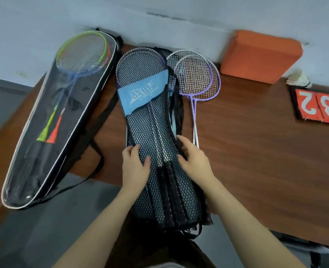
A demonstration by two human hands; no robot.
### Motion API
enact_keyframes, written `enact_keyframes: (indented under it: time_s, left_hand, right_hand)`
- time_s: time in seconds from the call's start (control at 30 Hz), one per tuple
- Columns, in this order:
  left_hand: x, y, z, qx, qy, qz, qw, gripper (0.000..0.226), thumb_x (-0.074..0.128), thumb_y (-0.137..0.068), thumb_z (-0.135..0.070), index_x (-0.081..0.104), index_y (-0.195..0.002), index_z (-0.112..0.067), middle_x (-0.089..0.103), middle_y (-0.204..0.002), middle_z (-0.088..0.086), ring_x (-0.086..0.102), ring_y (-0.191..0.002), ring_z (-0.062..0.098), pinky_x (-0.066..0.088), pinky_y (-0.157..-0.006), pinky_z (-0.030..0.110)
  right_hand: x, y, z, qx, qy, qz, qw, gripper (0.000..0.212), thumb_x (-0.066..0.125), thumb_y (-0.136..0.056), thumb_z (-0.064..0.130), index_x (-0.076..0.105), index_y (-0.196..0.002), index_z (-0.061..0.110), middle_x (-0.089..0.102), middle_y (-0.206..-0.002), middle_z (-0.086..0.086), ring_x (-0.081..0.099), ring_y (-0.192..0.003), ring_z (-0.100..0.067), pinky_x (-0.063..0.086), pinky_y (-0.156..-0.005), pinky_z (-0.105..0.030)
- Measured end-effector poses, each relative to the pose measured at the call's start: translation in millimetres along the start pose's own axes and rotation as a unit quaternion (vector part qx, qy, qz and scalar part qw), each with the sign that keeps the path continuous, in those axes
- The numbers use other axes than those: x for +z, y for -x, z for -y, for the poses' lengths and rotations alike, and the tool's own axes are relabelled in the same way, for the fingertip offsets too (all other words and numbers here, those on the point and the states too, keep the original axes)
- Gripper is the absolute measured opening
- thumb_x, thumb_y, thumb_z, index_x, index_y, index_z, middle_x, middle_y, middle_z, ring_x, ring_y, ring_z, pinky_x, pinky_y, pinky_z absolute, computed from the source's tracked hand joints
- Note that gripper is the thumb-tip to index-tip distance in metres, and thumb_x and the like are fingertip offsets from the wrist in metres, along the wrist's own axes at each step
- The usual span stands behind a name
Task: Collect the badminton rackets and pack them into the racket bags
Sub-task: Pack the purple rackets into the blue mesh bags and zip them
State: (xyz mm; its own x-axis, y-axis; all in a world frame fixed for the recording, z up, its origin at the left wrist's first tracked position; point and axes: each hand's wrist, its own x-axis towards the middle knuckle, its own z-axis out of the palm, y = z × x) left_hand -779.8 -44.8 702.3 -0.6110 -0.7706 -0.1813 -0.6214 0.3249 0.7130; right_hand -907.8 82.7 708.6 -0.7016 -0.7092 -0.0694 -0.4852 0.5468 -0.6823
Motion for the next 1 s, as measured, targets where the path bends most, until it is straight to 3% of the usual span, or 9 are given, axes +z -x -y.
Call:
enact_keyframes:
  time_s: [0.1,0.23,0.3,0.43,0.6,0.73,0.87,1.0]
  left_hand:
    - [-1.0,-24.9,-1.9,-0.001,-0.001,0.006,1.000,0.056,0.058,-0.090,-0.024,0.034,-0.137,-0.006,0.027,-0.140,0.012,0.044,-0.117,0.024,0.036,-0.096,0.027]
    - [-2.0,-44.2,-12.9,0.003,0.025,-0.010,1.000,0.047,0.056,-0.091,-0.013,0.040,-0.134,-0.006,0.035,-0.132,0.010,0.044,-0.098,0.011,0.027,-0.081,0.008]
    - [-2.8,-47.7,-20.1,0.026,0.042,-0.039,0.998,0.043,0.055,-0.090,-0.007,0.044,-0.132,-0.006,0.041,-0.126,0.010,0.044,-0.097,0.010,0.024,-0.081,0.005]
    - [-10.0,-43.8,-26.0,0.045,0.061,-0.097,0.992,0.037,0.051,-0.092,-0.006,0.050,-0.129,-0.006,0.043,-0.130,0.010,0.043,-0.113,0.011,0.019,-0.087,0.001]
    - [-32.5,-36.5,-33.1,0.121,0.064,-0.160,0.978,0.034,0.052,-0.089,0.000,0.056,-0.123,-0.003,0.051,-0.123,0.013,0.041,-0.109,0.006,0.019,-0.090,-0.006]
    - [-54.5,-21.7,-40.9,0.180,0.061,-0.189,0.963,0.033,0.053,-0.089,0.000,0.058,-0.122,-0.002,0.053,-0.121,0.012,0.041,-0.108,-0.001,0.024,-0.094,-0.002]
    - [-83.8,-12.5,-48.6,0.206,0.058,-0.215,0.953,0.032,0.052,-0.091,-0.005,0.057,-0.123,-0.004,0.054,-0.121,0.008,0.047,-0.114,0.010,0.035,-0.098,0.015]
    - [-117.1,-19.6,-39.8,0.236,0.037,-0.240,0.941,0.032,0.052,-0.089,-0.006,0.058,-0.121,-0.004,0.055,-0.117,0.009,0.045,-0.109,0.003,0.028,-0.094,0.001]
  right_hand:
    - [1.8,-22.3,3.9,0.006,0.014,-0.006,1.000,0.055,0.057,-0.088,0.020,0.039,-0.139,0.032,0.062,-0.102,-0.002,0.059,-0.083,-0.021,0.049,-0.069,-0.034]
    - [5.7,-46.5,13.8,-0.010,0.035,0.019,0.999,0.053,0.054,-0.090,0.019,0.038,-0.139,0.030,0.057,-0.092,0.000,0.052,-0.075,-0.015,0.039,-0.060,-0.028]
    - [7.2,-55.2,21.3,-0.009,0.038,0.026,0.999,0.053,0.055,-0.090,0.020,0.039,-0.140,0.028,0.053,-0.089,0.000,0.051,-0.077,-0.016,0.034,-0.060,-0.028]
    - [5.4,-61.1,35.6,-0.021,0.018,0.003,1.000,0.049,0.053,-0.089,0.015,0.045,-0.137,0.020,0.060,-0.104,-0.009,0.058,-0.092,-0.025,0.037,-0.067,-0.027]
    - [-6.2,-48.2,53.1,-0.088,0.048,-0.048,0.994,0.043,0.049,-0.094,0.015,0.045,-0.137,0.013,0.055,-0.105,-0.006,0.057,-0.085,-0.022,0.041,-0.066,-0.031]
    - [-14.3,-35.3,69.9,-0.123,0.035,-0.093,0.987,0.039,0.050,-0.094,0.013,0.050,-0.132,0.009,0.057,-0.102,-0.008,0.059,-0.085,-0.023,0.046,-0.065,-0.034]
    - [-15.0,-25.4,92.3,-0.165,0.002,-0.136,0.977,0.035,0.052,-0.093,0.012,0.055,-0.127,0.006,0.059,-0.099,-0.007,0.060,-0.075,-0.022,0.047,-0.059,-0.032]
    - [-8.2,-32.4,124.2,-0.199,-0.010,-0.171,0.965,0.034,0.051,-0.092,0.013,0.056,-0.125,0.005,0.059,-0.097,-0.007,0.057,-0.076,-0.016,0.044,-0.060,-0.026]
